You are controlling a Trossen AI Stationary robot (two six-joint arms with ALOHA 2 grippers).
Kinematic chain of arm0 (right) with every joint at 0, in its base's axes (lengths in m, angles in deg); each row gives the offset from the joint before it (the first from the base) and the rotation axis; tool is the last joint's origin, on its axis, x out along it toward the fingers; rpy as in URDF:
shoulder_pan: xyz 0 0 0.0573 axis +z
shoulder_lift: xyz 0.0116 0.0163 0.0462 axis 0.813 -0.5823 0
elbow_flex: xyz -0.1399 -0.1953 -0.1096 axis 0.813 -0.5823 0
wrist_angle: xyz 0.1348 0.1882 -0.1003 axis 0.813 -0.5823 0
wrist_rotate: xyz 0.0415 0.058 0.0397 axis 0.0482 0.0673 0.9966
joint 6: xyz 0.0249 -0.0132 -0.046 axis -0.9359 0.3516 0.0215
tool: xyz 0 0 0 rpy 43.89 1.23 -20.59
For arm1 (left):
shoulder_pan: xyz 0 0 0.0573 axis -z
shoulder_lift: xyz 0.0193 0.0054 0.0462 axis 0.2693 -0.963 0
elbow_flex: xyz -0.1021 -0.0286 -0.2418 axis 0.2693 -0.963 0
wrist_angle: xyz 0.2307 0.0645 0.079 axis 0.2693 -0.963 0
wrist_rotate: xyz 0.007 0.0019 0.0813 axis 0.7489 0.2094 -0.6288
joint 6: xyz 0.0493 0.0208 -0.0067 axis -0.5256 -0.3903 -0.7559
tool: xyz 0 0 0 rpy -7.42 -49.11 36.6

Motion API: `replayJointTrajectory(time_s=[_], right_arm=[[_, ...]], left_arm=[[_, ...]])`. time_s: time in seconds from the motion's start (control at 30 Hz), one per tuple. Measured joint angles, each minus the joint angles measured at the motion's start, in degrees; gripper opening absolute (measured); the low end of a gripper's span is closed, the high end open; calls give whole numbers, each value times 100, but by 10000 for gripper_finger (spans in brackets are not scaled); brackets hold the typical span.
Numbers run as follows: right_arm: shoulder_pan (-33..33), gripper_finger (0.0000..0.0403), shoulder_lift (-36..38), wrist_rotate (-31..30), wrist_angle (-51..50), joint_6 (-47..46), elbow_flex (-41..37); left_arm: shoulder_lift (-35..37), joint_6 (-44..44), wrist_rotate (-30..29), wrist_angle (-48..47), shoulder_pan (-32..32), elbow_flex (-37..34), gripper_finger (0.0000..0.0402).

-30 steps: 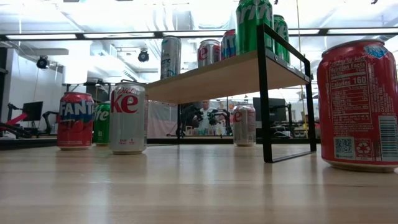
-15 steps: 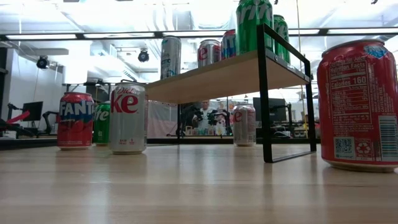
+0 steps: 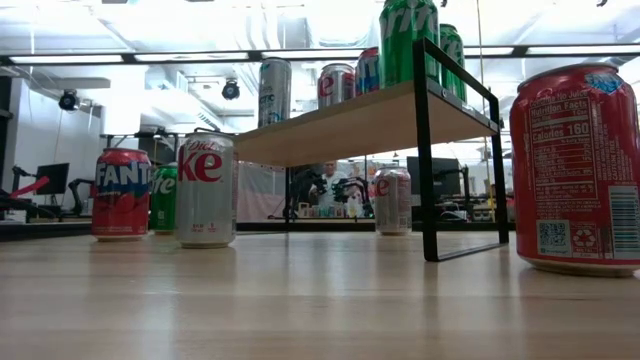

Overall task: Place canned beverage on shelf
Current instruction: Put the blue soda can on the shelf aligned with the other blue soda can

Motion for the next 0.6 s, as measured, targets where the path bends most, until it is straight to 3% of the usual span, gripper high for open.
replayJointTrajectory(time_s=[0.23,0.6], right_arm=[[0,12,0,0,2,-50,-20],[0,12,-4,0,129,-130,-92]], left_arm=[[342,111,49,1,124,-250,0],[1117,348,38,202,317,-1363,1]])
